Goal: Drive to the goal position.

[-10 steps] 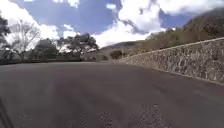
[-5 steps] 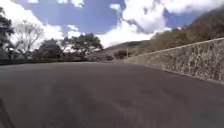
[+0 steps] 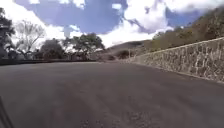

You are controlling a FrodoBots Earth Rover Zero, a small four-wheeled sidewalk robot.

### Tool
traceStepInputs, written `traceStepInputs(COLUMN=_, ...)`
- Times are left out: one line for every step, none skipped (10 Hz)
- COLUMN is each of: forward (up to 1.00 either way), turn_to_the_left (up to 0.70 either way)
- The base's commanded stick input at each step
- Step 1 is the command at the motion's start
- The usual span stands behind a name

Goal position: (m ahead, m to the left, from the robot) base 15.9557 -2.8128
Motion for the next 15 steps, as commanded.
traceStepInputs(forward=0.7, turn_to_the_left=-0.02)
traceStepInputs(forward=0.7, turn_to_the_left=-0.16)
traceStepInputs(forward=0.7, turn_to_the_left=-0.26)
traceStepInputs(forward=0.7, turn_to_the_left=0.0)
traceStepInputs(forward=0.7, turn_to_the_left=0.0)
traceStepInputs(forward=0.7, turn_to_the_left=0.0)
traceStepInputs(forward=0.7, turn_to_the_left=0.0)
traceStepInputs(forward=0.7, turn_to_the_left=0.0)
traceStepInputs(forward=0.7, turn_to_the_left=0.0)
traceStepInputs(forward=0.7, turn_to_the_left=0.0)
traceStepInputs(forward=0.7, turn_to_the_left=0.0)
traceStepInputs(forward=0.7, turn_to_the_left=0.0)
traceStepInputs(forward=0.7, turn_to_the_left=0.0)
traceStepInputs(forward=0.7, turn_to_the_left=0.0)
traceStepInputs(forward=0.7, turn_to_the_left=0.0)
